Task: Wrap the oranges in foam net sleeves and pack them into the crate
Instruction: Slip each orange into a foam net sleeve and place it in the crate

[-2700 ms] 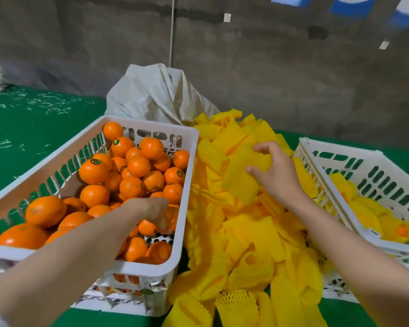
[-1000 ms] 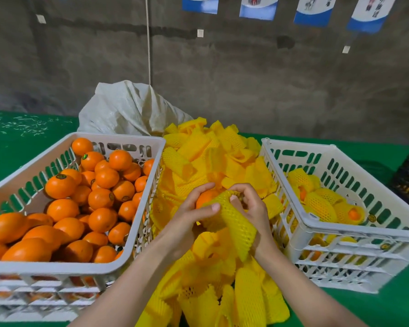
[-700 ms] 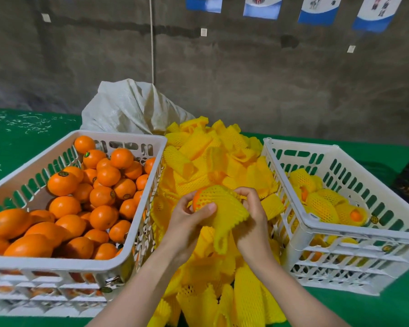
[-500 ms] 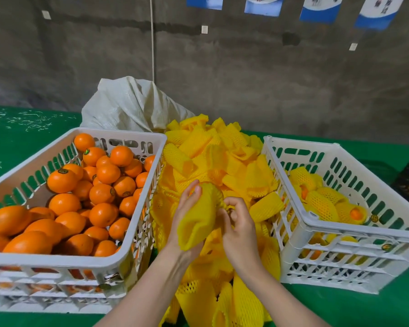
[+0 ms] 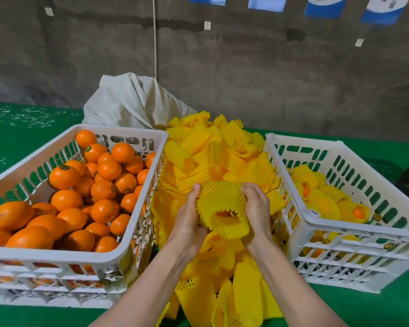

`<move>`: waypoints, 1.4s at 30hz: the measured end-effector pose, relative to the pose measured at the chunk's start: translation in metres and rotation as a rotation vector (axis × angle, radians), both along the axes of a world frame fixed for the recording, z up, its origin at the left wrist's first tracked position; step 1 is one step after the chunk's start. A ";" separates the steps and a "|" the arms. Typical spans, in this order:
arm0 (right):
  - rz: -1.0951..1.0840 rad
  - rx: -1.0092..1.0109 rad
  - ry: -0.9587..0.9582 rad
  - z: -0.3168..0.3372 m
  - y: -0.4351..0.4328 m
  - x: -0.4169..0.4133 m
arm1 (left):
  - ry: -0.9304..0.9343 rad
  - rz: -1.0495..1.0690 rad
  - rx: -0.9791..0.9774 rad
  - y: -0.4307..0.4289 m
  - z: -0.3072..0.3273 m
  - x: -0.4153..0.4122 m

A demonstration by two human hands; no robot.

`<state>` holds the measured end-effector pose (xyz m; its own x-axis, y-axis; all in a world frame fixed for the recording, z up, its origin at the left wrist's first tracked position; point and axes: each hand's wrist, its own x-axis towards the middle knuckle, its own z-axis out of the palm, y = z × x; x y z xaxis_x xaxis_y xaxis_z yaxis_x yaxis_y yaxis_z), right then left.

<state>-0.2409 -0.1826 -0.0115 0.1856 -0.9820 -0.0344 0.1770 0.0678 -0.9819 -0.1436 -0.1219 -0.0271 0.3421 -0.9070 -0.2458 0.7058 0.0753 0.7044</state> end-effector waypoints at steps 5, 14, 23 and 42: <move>0.026 -0.107 0.035 -0.019 0.012 0.004 | 0.195 0.007 0.003 0.000 0.005 0.003; 0.012 -0.029 -0.028 -0.016 -0.001 0.007 | 0.061 0.083 0.032 -0.002 -0.003 -0.003; 0.331 0.213 -0.170 -0.019 0.014 0.013 | -0.153 0.234 0.079 -0.011 0.001 0.003; 0.371 0.536 -0.490 -0.018 0.014 0.009 | -0.463 0.174 -0.031 -0.015 -0.004 0.020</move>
<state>-0.2316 -0.1689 -0.0295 0.6117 -0.7267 -0.3125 0.4516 0.6452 -0.6163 -0.1241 -0.1367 -0.0313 0.5562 -0.8310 -0.0054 0.2938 0.1906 0.9367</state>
